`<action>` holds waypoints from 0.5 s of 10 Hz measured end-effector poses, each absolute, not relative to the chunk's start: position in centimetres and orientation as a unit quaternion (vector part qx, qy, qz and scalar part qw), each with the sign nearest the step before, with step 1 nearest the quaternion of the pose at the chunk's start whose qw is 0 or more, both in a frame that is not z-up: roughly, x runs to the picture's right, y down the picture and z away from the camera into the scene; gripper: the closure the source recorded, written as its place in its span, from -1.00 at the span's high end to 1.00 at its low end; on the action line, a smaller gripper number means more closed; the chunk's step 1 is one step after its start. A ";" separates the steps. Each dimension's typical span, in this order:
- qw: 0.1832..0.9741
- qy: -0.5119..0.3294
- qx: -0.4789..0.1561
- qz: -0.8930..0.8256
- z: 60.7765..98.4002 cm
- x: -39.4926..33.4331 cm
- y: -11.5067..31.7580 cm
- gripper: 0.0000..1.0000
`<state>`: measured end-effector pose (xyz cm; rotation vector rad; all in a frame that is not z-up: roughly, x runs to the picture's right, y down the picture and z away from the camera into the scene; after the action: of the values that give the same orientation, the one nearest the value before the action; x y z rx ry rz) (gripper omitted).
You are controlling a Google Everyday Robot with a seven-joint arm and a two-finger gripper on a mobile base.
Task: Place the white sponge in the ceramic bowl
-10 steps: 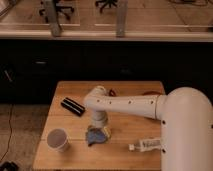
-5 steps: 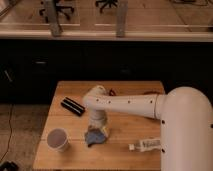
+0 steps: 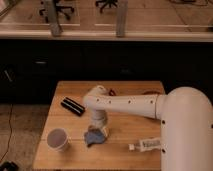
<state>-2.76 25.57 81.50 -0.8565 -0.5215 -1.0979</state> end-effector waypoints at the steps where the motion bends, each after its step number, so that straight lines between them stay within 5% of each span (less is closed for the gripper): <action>1: 0.738 -0.242 -0.390 -0.495 81.5 -2.4 25.5 -0.91; 5: 0.741 -0.255 -0.389 -0.484 81.3 -1.8 25.1 -0.91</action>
<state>-1.80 25.13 81.27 -0.8519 -0.5587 -1.0619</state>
